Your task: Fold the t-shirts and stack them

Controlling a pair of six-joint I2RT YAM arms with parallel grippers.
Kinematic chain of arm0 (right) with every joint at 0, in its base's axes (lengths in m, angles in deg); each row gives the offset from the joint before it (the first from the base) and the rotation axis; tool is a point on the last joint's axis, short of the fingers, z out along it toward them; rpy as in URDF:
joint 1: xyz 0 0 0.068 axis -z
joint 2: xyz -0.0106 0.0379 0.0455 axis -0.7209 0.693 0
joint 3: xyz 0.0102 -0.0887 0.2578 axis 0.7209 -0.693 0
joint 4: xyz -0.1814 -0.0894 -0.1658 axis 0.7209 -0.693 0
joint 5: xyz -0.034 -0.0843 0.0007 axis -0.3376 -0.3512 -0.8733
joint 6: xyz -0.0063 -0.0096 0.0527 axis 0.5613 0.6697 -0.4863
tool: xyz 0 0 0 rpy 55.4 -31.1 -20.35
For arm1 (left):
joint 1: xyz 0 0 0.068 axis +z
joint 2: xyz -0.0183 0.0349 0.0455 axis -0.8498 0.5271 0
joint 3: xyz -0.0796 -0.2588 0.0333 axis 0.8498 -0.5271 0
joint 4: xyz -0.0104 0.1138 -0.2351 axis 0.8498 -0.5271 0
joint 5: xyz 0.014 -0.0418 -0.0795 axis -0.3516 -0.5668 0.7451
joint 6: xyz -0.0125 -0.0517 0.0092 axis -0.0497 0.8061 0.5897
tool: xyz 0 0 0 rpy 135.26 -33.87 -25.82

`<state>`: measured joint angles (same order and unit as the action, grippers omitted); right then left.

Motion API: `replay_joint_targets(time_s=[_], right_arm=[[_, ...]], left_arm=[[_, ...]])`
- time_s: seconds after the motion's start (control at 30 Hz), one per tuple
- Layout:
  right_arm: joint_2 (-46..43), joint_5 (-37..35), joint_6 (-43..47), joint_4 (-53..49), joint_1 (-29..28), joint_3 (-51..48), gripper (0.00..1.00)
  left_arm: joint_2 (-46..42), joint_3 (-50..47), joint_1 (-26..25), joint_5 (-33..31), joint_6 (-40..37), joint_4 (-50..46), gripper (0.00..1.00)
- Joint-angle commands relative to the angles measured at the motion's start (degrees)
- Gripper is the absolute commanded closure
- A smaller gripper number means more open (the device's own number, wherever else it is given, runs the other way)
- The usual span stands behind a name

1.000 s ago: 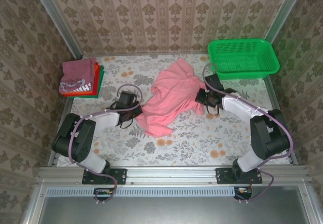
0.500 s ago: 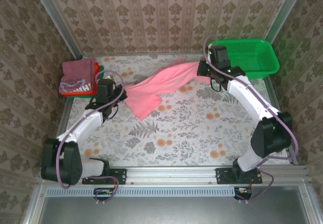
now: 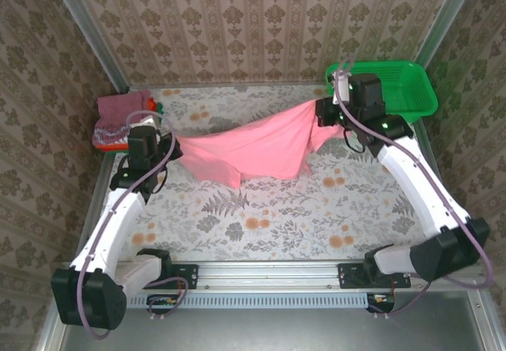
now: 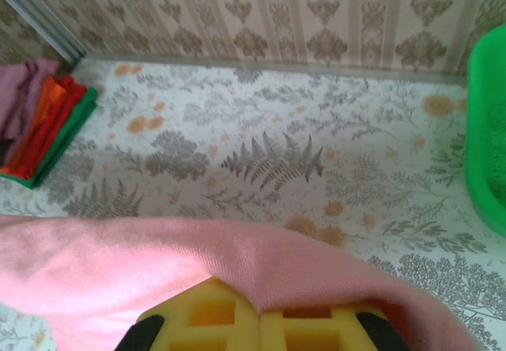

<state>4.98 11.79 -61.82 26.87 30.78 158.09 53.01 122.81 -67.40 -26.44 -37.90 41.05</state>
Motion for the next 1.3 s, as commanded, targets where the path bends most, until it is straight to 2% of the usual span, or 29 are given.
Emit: replay_joint_targets(time_s=[0.0, 0.27, 0.3, 0.37, 0.4, 0.43, 0.53, 0.57, 0.63, 0.7, 0.77, 0.83, 1.03, 1.1, 1.27], right_arm=[[8.4, 0.4, 1.9, -5.5, 0.5, 4.3, 0.95], [31.9, 1.4, 1.4, -5.4, 1.6, 20.8, 0.93], [34.1, 1.4, 1.3, -4.5, 1.7, 23.1, 0.87], [36.9, 1.2, 1.2, -2.6, 1.8, 26.8, 0.65], [37.8, 1.2, 1.0, -2.4, 1.9, 28.4, 0.48], [38.1, 1.2, 0.8, -2.3, 1.8, 29.5, 0.36], [34.4, 1.6, -0.7, 0.8, 1.6, 25.6, 0.20], [32.3, 1.4, -1.6, 2.5, 1.4, 22.4, 0.18], [26.9, 1.7, -4.0, 6.3, 0.9, 13.4, 0.16], [21.9, 2.7, -7.1, 10.0, 0.3, 4.4, 0.16], [17.5, 4.2, -10.1, 12.7, -0.6, -3.9, 0.16], [14.6, 5.7, -12.5, 14.3, -1.5, -10.0, 0.17], [11.7, 6.8, -16.6, 14.7, -3.9, -19.0, 0.22], [12.3, 8.2, -17.4, 15.3, -4.1, -20.0, 0.24], [14.3, 8.5, -17.7, 14.8, -4.6, -19.3, 0.30]], left_arm=[[4.7, 2.0, 0.9, 2.9, -2.7, -1.5, 1.00], [19.3, 3.5, 1.6, 5.4, -1.9, 8.6, 1.00], [21.2, 4.6, 1.9, 5.3, -2.1, 9.1, 1.00], [24.4, 6.7, 2.2, 5.2, -2.4, 9.8, 1.00], [25.9, 7.8, 2.4, 5.2, -2.6, 10.1, 1.00], [27.2, 8.8, 2.6, 5.3, -2.6, 10.3, 1.00], [29.3, 10.4, 3.0, 5.1, -2.9, 10.3, 1.00], [29.5, 10.4, 3.0, 5.0, -2.8, 10.4, 0.91], [29.4, 9.5, 3.1, 4.7, -2.3, 11.1, 0.57], [29.0, 7.7, 3.1, 4.0, -1.8, 11.5, 0.31], [28.2, 5.1, 3.1, 2.7, -1.3, 12.0, 0.17], [27.9, 2.5, 3.1, 2.2, -0.7, 12.8, 0.10], [29.5, -3.3, 2.9, 2.9, 1.7, 15.0, 0.07], [30.4, -4.0, 3.0, 2.0, 2.1, 15.8, 0.11], [33.4, -2.0, 3.2, 2.5, 2.2, 15.8, 0.30]])
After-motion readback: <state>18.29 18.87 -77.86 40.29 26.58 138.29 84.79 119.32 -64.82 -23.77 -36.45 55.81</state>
